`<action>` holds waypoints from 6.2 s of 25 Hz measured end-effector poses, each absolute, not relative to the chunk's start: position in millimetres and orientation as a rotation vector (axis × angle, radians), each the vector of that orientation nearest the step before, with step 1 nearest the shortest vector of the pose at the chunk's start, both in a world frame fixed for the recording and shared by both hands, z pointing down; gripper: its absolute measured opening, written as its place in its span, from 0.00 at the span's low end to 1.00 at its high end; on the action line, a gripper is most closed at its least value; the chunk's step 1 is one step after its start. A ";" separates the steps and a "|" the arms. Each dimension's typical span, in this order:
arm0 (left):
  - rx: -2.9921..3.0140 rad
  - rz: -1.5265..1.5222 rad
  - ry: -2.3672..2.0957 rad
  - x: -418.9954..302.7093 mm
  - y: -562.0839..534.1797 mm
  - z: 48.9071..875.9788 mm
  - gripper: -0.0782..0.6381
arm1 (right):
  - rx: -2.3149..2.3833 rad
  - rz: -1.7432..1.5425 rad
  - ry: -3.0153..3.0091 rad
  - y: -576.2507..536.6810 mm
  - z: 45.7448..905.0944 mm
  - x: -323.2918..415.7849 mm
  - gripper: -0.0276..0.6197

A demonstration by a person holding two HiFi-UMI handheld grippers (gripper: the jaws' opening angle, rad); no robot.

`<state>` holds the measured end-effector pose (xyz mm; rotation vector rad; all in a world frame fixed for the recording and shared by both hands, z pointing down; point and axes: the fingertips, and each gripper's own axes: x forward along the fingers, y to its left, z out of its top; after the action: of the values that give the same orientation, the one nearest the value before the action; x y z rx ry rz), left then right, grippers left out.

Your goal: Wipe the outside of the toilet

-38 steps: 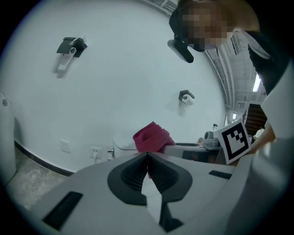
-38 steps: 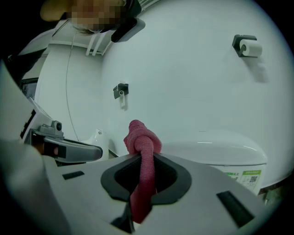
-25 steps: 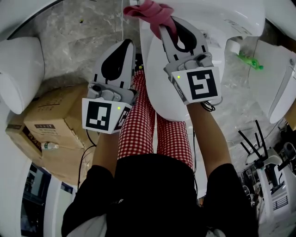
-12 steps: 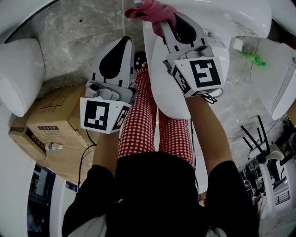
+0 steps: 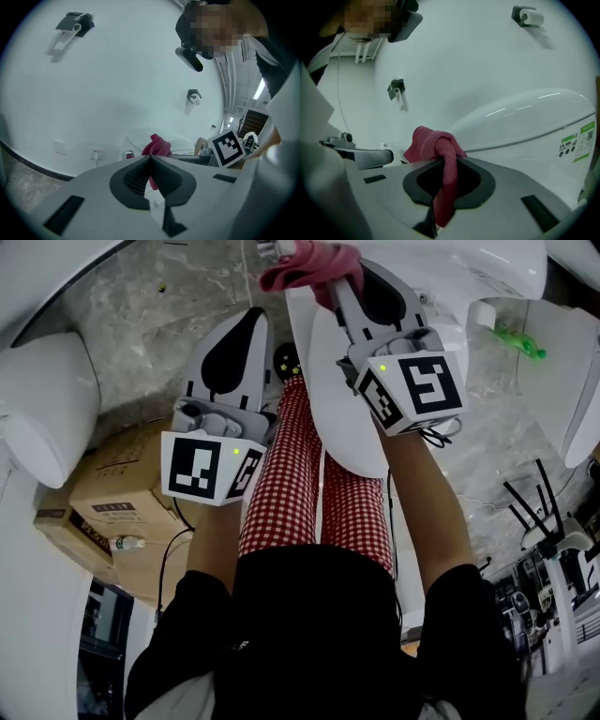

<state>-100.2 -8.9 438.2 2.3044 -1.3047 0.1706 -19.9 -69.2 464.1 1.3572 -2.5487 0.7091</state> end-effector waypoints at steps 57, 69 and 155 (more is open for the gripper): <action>2.315 0.188 -1.291 15.0 -16.1 433.0 0.12 | 1.823 1.096 -2.361 -94.7 471.2 203.8 0.13; 2.330 0.194 -1.267 32.3 -14.6 432.1 0.12 | 1.899 1.095 -2.318 -92.2 470.2 239.9 0.13; 2.200 0.119 -1.430 -107.7 21.8 442.6 0.12 | 1.050 0.582 -2.648 -22.7 497.6 -23.5 0.13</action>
<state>-107.7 21.8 442.6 2.1998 -1.4300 0.1192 -23.5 -22.7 497.6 1.0500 -2.6477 0.5820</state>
